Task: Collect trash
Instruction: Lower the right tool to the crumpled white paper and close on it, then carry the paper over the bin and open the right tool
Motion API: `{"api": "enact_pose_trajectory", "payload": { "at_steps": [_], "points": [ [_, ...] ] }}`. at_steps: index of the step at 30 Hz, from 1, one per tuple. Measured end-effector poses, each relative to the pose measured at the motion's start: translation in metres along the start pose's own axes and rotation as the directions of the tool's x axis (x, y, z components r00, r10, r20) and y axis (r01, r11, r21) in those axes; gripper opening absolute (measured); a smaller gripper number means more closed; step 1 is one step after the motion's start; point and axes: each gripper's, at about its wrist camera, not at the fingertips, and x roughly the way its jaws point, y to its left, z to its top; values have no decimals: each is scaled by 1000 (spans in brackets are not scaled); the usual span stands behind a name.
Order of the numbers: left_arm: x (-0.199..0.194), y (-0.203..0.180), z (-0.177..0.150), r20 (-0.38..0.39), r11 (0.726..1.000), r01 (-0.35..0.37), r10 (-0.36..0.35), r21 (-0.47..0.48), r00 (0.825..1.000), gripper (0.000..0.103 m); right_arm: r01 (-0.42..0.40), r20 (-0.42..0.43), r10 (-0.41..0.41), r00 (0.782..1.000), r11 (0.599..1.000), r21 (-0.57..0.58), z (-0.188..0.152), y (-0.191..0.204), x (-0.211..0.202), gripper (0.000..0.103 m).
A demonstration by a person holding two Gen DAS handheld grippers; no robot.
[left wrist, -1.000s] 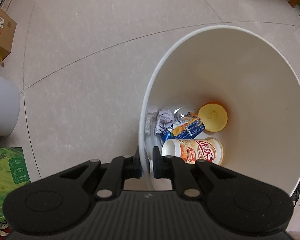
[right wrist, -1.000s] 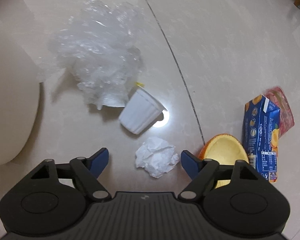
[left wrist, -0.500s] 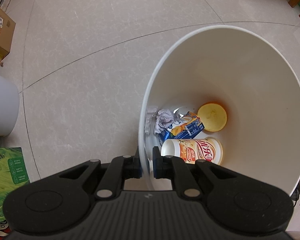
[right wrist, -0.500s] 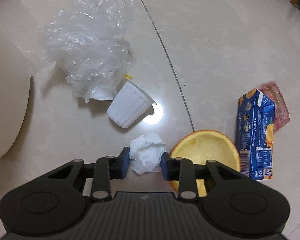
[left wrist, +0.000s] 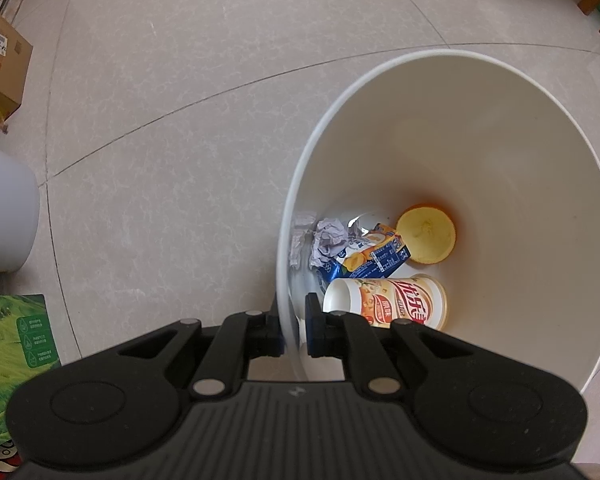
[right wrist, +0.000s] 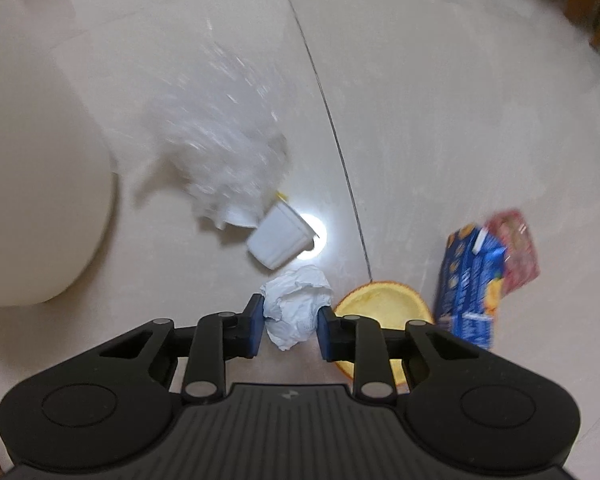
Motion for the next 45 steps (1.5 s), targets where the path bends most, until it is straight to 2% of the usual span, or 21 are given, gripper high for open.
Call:
{"api": "enact_pose_trajectory", "payload": {
  "at_steps": [10, 16, 20, 26, 28, 29, 30, 32, 45],
  "points": [
    [0, 1, -1, 4, 1000, -3, 3, -3, 1000, 7, -49, 109, 66, 992, 987, -152, 20, 36, -137, 31],
    [0, 2, 0, 0, 1000, -1, 1, -13, 1000, 7, -73, 191, 121, 974, 967, -244, 32, 57, -215, 31],
    [-1, 3, 0, 1, 1000, 0, 0, -15, 1000, 7, -97, 239, 176, 955, 946, -310, 43, 82, -250, 31],
    [-2, 2, 0, 5, 1000, -6, 7, -7, 1000, 7, -158, 232, 259, 938, 912, -379, 58, 125, -256, 32],
    [-2, 2, 0, 1, 1000, 0, 0, -13, 1000, 7, -175, 216, 277, 936, 901, -397, 62, 139, -251, 36],
    [-2, 3, 0, 0, 1000, 3, -3, -16, 1000, 7, -174, 213, 276, 937, 900, -400, 63, 144, -248, 51],
    [-2, 3, 1, 0, 1000, 4, -4, -14, 1000, 7, -166, 216, 269, 939, 902, -398, 62, 147, -246, 70],
    [-2, 4, 1, 0, 1000, 5, -5, -11, 1000, 7, -151, 240, 262, 935, 905, -398, 61, 149, -245, 82],
    [-1, 4, 3, -4, 1000, 6, -6, -14, 1000, 7, -122, 272, 183, 945, 966, -227, 57, 87, -231, 88]
  ]
}}
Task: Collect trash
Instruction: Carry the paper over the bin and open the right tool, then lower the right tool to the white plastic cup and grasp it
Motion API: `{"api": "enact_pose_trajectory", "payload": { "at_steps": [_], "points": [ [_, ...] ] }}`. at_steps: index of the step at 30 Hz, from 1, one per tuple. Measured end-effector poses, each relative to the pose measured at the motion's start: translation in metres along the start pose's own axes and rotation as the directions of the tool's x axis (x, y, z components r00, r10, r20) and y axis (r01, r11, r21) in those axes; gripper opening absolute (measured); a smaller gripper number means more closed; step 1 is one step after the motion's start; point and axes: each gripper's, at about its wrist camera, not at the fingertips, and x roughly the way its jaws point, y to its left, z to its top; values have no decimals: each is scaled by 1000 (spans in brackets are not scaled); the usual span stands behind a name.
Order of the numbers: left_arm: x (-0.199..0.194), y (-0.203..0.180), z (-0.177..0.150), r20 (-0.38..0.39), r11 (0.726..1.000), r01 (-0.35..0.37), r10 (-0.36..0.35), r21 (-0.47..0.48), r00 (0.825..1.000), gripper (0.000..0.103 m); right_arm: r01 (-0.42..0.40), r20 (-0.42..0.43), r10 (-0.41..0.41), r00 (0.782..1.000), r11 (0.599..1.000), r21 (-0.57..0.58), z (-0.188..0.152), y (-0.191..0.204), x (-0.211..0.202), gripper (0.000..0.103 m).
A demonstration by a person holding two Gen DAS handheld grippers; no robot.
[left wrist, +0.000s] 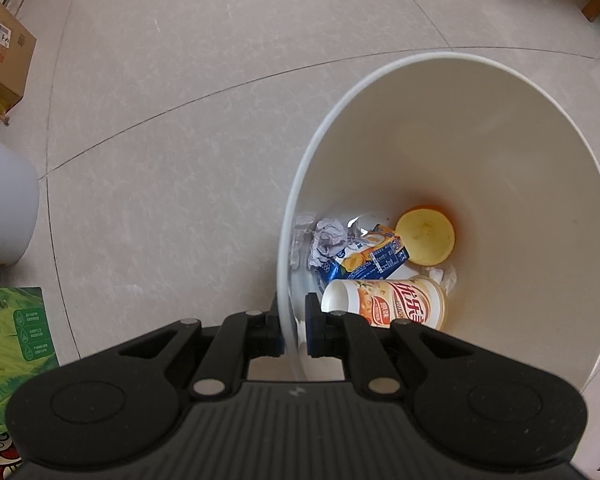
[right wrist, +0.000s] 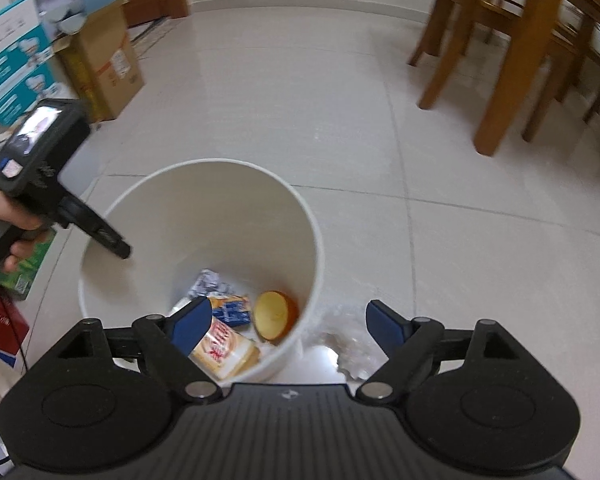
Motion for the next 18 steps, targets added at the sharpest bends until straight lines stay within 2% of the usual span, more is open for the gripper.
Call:
{"api": "enact_pose_trajectory", "payload": {
  "at_steps": [10, 14, 18],
  "points": [
    [1, -1, -1, 2, 1000, -4, 3, 12, 1000, 7, 87, -23, -85, 996, 989, 120, -38, -45, 13, 92],
    [2, -3, -2, 2, 1000, -6, 6, 18, 1000, 7, 93, -48, -86, 995, 983, 161, -64, -65, 38, 92],
    [2, -5, -2, 3, 1000, -11, 11, 24, 1000, 7, 112, -137, -86, 987, 973, 200, -92, -78, 82, 92]
  ]
}}
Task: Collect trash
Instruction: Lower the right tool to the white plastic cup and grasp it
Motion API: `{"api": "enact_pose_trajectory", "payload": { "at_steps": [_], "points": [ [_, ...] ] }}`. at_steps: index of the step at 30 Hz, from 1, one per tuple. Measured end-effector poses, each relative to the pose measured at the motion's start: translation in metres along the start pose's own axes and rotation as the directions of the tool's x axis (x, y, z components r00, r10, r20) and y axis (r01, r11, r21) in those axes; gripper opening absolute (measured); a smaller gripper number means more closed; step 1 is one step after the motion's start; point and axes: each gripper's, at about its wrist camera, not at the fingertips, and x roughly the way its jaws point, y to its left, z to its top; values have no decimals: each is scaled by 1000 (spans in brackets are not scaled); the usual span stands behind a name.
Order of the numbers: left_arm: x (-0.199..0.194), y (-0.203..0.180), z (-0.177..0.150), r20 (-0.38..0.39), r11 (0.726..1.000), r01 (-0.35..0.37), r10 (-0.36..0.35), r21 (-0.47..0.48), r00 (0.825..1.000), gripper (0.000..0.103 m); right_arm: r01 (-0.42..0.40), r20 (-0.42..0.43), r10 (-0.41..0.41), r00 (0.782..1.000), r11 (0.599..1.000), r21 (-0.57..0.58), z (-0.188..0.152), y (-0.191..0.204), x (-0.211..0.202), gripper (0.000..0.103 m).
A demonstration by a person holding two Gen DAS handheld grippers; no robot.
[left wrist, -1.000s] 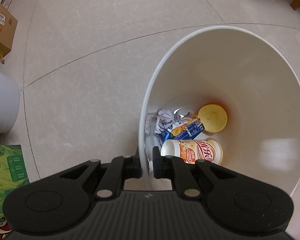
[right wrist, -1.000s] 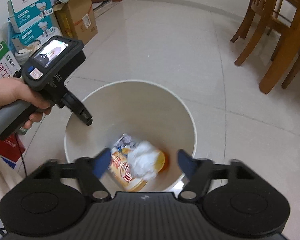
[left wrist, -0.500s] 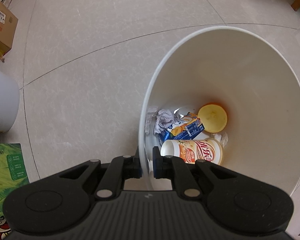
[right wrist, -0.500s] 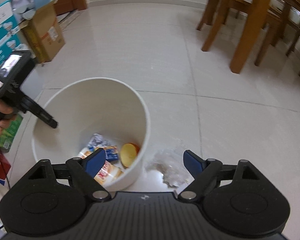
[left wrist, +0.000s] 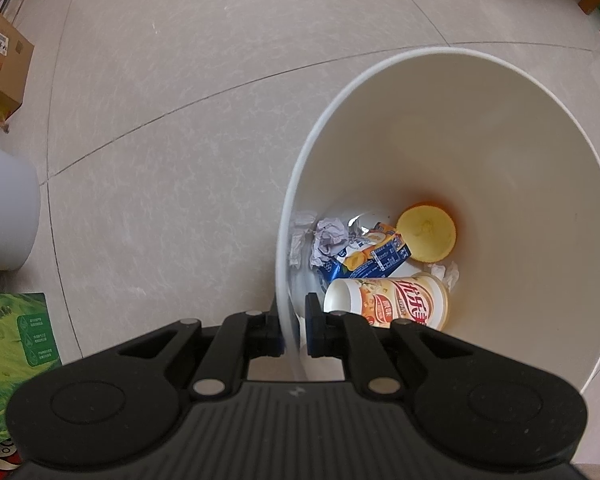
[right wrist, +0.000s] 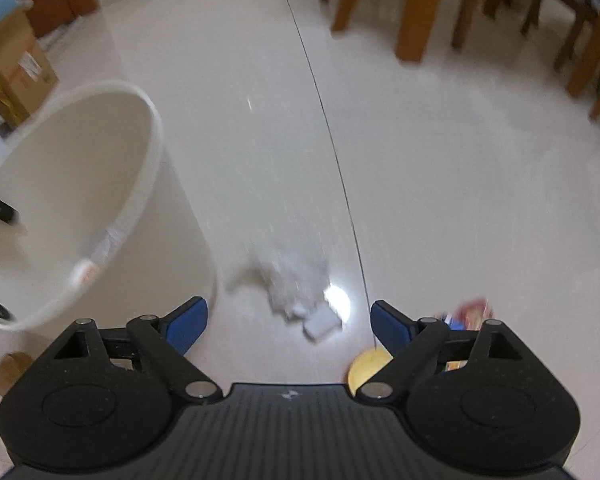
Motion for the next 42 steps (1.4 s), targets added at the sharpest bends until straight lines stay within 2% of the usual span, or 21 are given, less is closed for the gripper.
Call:
{"api": "enact_pose_trajectory", "payload": {
  "at_steps": [9, 21, 31, 35, 42],
  "points": [
    [1, -4, 0, -1, 1000, -13, 13, 5, 1000, 7, 18, -94, -21, 995, 999, -30, -27, -15, 94, 92],
    [3, -6, 1, -18, 999, -20, 20, 27, 1000, 8, 68, -124, -68, 990, 998, -6, -31, -19, 178, 89],
    [4, -1, 1, -30, 1000, 13, -13, -7, 999, 7, 90, -123, -99, 988, 993, -76, -28, -9, 205, 76],
    [3, 2, 2, -33, 1000, 23, -23, -10, 999, 7, 84, -135, -94, 986, 993, -82, -27, -8, 208, 61],
    [3, 1, 2, -31, 1000, 21, -22, -6, 999, 7, 88, -142, -97, 985, 994, -67, -22, -11, 203, 61]
  ]
}}
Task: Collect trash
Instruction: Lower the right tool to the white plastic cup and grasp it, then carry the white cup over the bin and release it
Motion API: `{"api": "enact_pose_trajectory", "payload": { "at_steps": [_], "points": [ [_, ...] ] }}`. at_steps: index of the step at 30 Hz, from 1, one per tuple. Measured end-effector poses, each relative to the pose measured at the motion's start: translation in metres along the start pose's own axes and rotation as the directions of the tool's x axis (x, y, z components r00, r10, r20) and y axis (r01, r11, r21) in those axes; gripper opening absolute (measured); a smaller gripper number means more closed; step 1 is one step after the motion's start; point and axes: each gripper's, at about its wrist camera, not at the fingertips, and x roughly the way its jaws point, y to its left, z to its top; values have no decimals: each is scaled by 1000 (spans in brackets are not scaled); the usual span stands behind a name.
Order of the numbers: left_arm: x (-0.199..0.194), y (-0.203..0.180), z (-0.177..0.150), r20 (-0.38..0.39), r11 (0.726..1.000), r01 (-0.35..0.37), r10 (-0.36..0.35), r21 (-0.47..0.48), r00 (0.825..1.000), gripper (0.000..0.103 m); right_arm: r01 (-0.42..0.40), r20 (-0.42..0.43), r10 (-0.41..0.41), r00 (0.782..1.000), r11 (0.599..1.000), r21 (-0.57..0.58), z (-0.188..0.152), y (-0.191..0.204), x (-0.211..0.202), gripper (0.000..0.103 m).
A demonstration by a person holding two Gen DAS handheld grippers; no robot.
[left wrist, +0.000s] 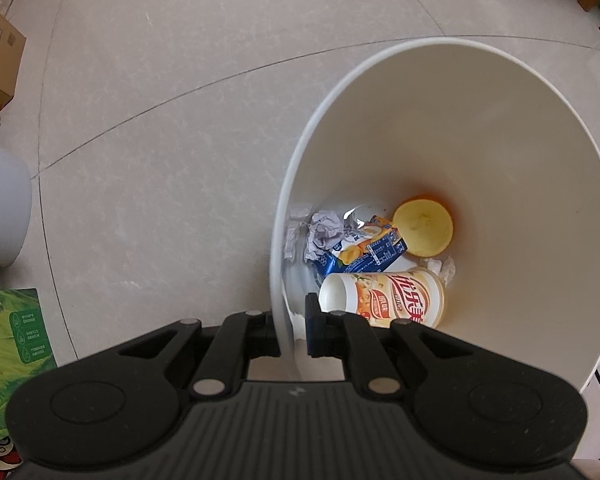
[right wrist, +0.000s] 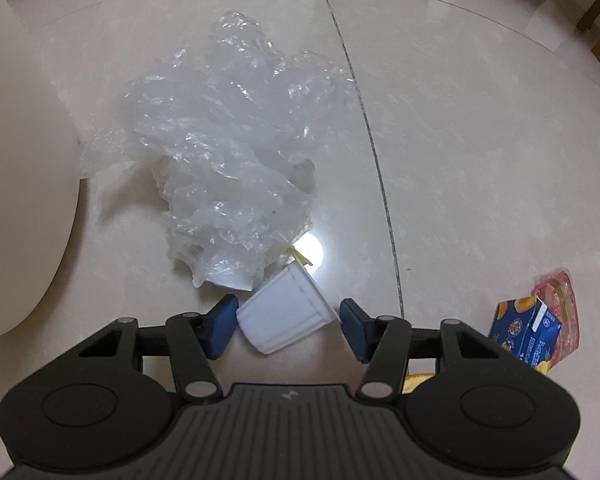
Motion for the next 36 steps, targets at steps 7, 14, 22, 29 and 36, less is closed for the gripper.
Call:
{"api": "enact_pose_trajectory", "payload": {
  "at_steps": [7, 14, 22, 29, 36],
  "points": [
    [0, 1, 0, 2, 1000, 0, 0, 1, 1000, 7, 4, -6, -4, 1000, 1000, 14, 5, -6, -16, 61],
    [1, -2, -2, 9, 1000, -7, 7, 11, 1000, 7, -8, 14, 8, 1000, 1000, 19, 5, -15, -73, 61],
    [-1, -2, -3, 12, 1000, -4, 4, 5, 1000, 7, -24, 59, 27, 998, 998, -54, 5, -5, -162, 61],
    [-2, 2, -1, 2, 1000, 19, -19, -10, 1000, 7, -65, 166, 90, 982, 986, -156, 29, 23, -257, 61],
    [-3, 3, -3, 0, 999, 27, -27, -23, 1000, 7, -143, 261, 208, 943, 959, -245, 61, 65, -317, 61]
  ]
}}
